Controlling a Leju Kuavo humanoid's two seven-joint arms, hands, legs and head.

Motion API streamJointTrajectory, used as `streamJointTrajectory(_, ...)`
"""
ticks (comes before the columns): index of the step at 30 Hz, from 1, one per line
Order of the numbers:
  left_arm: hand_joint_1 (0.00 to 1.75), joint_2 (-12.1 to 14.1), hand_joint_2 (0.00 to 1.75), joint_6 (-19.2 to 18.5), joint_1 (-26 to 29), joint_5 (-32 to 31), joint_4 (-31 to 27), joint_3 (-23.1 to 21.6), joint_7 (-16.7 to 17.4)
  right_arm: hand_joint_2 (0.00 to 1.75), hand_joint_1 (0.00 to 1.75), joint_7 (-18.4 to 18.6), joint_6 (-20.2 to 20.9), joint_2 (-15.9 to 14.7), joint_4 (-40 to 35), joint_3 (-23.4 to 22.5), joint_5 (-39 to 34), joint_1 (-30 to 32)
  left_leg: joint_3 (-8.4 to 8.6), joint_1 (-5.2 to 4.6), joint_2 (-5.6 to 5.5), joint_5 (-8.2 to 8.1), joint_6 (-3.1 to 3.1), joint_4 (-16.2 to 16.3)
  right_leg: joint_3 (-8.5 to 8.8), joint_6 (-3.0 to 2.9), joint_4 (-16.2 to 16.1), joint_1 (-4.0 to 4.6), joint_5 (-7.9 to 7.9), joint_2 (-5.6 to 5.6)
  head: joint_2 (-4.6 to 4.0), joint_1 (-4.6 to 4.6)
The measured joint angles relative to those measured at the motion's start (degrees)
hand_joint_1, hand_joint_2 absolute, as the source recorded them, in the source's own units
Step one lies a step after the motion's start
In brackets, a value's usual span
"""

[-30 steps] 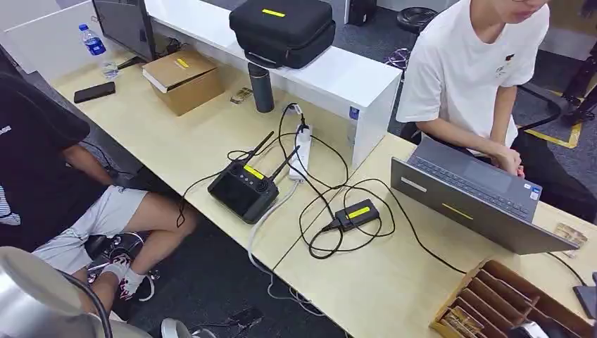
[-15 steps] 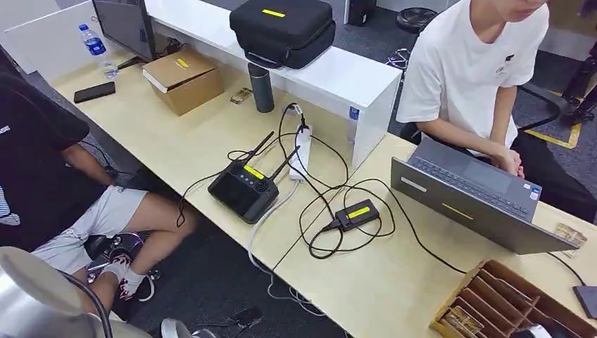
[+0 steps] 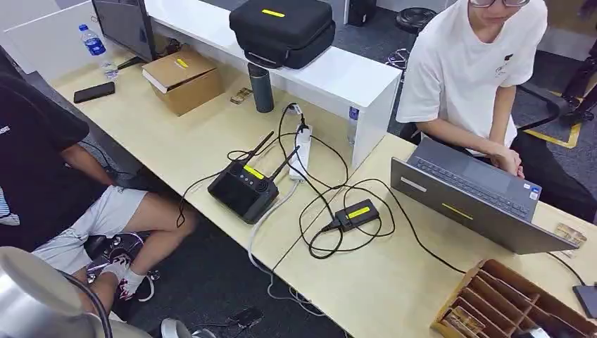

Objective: Pass the card to the sensor for recognition and then transmit it.

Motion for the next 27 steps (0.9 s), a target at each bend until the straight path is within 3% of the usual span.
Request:
streamJointTrajectory(9, 0.0, 0.0, 1.75, 1.1, 0.0, -0.4, 0.0, 0.0, -1.0, 1.75, 1.75, -0.3, 0.2, 0.0, 0.0, -0.2, -0.5, 0.5, 0.01, 0.0, 0.0, 0.0, 0.0, 0.0, -0.01, 0.0, 0.0, 0.0, 0.0, 0.0, 0.0, -0.02)
streamJointTrajectory(16, 0.0, 0.4, 1.75, 7.1, -0.1, -1.6, 0.0, 0.0, -9.0, 1.75, 1.75, 0.3, -0.1, -0.4, -1.0, -1.7, -0.3, 2.5, 0.0, 0.0, -0.01, 0.0, 0.0, 0.0, -0.01, -0.01, 0.0, 0.0, -0.01, -0.01, 0.0, 0.0)
streamJointTrajectory(23, 0.0, 0.9, 1.75, 6.4, -0.1, -0.4, 0.0, 0.0, -6.7, 1.75, 1.75, 0.2, 0.3, -0.4, -1.7, -2.3, -0.1, 3.1, 0.0, 0.0, 0.0, 0.0, 0.0, 0.0, 0.0, 0.0, 0.0, 0.0, 0.0, 0.0, 0.0, 0.0)
streamJointTrajectory(27, 0.0, 0.9, 1.75, 8.0, -0.1, 0.2, 0.0, 0.0, -5.7, 1.75, 1.75, 0.2, 0.3, -0.4, -1.8, -2.4, -0.1, 3.1, 0.0, 0.0, -0.01, 0.0, 0.0, 0.0, 0.0, 0.0, 0.0, 0.0, 0.0, -0.01, 0.0, 0.0)
